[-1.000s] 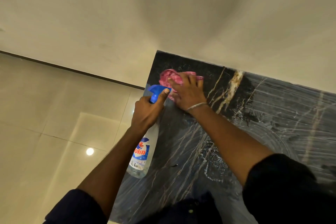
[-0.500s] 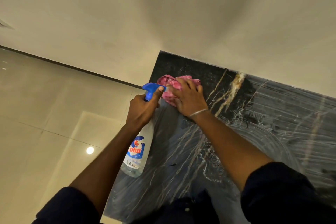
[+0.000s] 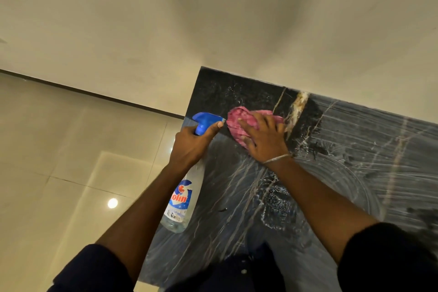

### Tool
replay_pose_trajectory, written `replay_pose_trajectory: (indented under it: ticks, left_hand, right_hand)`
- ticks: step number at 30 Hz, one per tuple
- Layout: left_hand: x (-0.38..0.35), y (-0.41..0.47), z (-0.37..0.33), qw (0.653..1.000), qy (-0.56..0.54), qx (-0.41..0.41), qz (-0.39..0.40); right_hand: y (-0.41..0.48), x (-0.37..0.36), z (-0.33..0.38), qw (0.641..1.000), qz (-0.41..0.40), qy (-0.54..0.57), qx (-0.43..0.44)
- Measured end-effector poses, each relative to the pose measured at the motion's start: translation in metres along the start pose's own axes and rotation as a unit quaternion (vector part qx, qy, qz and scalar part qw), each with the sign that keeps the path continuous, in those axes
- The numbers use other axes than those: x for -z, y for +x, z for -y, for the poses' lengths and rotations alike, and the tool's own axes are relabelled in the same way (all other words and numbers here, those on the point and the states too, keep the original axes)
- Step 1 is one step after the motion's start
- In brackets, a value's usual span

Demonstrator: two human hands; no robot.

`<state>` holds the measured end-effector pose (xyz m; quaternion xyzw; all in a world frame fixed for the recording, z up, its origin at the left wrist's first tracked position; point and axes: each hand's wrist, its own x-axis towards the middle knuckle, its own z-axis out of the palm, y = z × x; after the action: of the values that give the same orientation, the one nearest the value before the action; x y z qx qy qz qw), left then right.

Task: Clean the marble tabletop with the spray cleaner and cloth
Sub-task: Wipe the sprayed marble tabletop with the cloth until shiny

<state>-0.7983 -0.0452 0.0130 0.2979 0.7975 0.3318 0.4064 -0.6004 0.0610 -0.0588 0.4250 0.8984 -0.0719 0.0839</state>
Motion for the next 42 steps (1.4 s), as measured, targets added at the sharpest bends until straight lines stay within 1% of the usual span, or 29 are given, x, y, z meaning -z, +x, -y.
replay_pose_trajectory:
  ticks: [3,6,8,10,13,14,17,22,24,27,29,32,36,39,42]
  left_hand:
    - [0.007,-0.002,0.003,1.0,0.007,0.011,-0.01]
    - [0.017,-0.004,0.005,0.999,0.002,0.029,-0.023]
    - [0.022,-0.006,0.007,0.999,-0.008,0.036,-0.028]
    - [0.025,-0.008,0.012,0.999,-0.005,0.035,-0.03]
    - [0.026,-0.011,0.017,0.999,0.005,0.043,-0.029]
    - [0.026,-0.012,0.017,0.999,0.008,0.046,-0.028]
    - [0.021,-0.016,0.016,0.999,0.006,0.037,-0.025]
    - [0.009,-0.025,0.011,1.0,-0.004,0.025,-0.009]
    - [0.004,-0.029,0.011,1.0,-0.005,0.024,0.0]
    - [0.0,-0.033,0.014,1.0,-0.011,0.02,0.009]
    - [0.0,-0.036,0.017,1.0,-0.014,0.026,0.01]
    - [0.003,-0.038,0.025,0.999,-0.009,0.03,0.0]
    - [0.015,-0.037,0.037,0.998,0.007,0.048,-0.026]
    - [0.025,-0.035,0.042,0.997,0.006,0.072,-0.041]
    - [0.033,-0.033,0.045,0.996,0.001,0.075,-0.047]
  right_hand:
    - [0.039,0.008,0.055,0.999,0.013,0.031,0.038]
    - [0.073,0.011,0.105,0.995,0.055,0.048,0.067]
    - [0.085,0.009,0.121,0.992,0.07,0.019,0.105]
    - [0.088,0.006,0.125,0.991,0.065,0.016,0.118]
    - [0.074,0.005,0.112,0.991,0.05,0.067,0.1]
    - [0.065,0.003,0.103,0.991,0.046,0.069,0.101]
    - [0.023,-0.002,0.065,0.994,0.034,0.047,0.098]
    - [-0.055,-0.019,-0.009,1.0,0.0,0.022,0.016]
    - [-0.073,-0.02,-0.025,1.0,0.0,0.022,-0.005]
    - [-0.075,-0.019,-0.027,1.0,-0.01,0.02,-0.018]
    - [-0.067,-0.017,-0.017,1.0,-0.005,0.02,-0.016]
    - [-0.043,-0.011,0.014,1.0,0.006,0.015,0.024]
    - [0.011,-0.001,0.086,0.995,0.036,0.037,0.081]
    - [0.041,0.003,0.131,0.991,0.077,0.064,0.091]
    - [0.046,0.003,0.14,0.989,0.068,0.071,0.109]
